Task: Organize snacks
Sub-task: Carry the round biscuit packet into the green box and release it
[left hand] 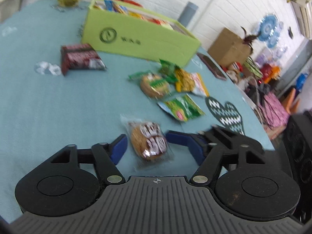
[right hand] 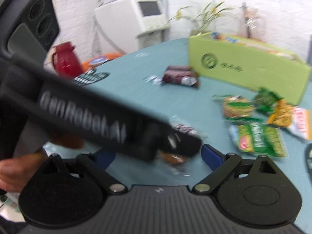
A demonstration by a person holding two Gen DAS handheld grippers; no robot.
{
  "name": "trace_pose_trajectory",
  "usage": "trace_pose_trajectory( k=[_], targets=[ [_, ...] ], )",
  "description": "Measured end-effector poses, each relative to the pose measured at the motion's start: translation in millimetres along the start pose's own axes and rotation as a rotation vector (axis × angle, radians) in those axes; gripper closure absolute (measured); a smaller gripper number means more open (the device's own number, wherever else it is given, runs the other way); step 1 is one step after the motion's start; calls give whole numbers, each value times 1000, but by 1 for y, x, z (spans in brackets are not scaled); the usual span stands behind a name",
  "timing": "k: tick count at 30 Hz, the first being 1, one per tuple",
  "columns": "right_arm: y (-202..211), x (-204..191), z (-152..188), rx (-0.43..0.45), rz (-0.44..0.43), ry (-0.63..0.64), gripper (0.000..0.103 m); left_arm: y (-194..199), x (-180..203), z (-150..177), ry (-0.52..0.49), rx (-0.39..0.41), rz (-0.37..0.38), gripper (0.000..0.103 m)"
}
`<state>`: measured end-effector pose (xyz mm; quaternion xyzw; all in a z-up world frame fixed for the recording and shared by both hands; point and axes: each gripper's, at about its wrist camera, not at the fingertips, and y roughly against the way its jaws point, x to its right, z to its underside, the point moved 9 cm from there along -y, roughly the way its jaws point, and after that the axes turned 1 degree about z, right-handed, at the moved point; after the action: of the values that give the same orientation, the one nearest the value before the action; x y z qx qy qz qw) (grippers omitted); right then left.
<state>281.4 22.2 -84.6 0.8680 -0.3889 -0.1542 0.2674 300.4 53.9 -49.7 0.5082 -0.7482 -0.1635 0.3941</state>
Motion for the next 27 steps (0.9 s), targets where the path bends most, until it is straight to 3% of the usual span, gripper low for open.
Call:
trace_pose_trajectory(
  k=[2, 4, 6, 7, 8, 9, 13, 17, 22, 27],
  targets=[
    [0, 4, -1, 11, 39, -1, 9, 0, -7, -7, 9, 12, -42, 43],
    [-3, 5, 1, 1, 44, -7, 10, -9, -12, -8, 24, -12, -38, 49],
    [-7, 5, 4, -11, 40, -11, 30, -19, -13, -3, 21, -40, -35, 58],
    [-8, 4, 4, 0, 59, 8, 36, -18, -11, -2, -4, -26, -47, 63],
    [-7, 3, 3, -1, 57, 15, 42, -19, -9, 1, -29, -27, -53, 81],
    [-6, 2, 2, -2, 49, 7, 43, -19, -5, 3, -22, -39, -22, 91],
    [1, 8, -8, 23, 23, -19, 43, -12, -2, -5, -3, -15, -19, 92],
    [6, 19, -36, 86, 40, -5, 42, -8, 6, -40, -7, 38, -2, 92],
    [-2, 56, -94, 158, 94, 48, 38, -20, 18, -115, -34, 100, 23, 92],
    [-26, 113, -157, 183, 155, 82, 35, -56, 28, -200, -77, 159, 37, 93]
  ],
)
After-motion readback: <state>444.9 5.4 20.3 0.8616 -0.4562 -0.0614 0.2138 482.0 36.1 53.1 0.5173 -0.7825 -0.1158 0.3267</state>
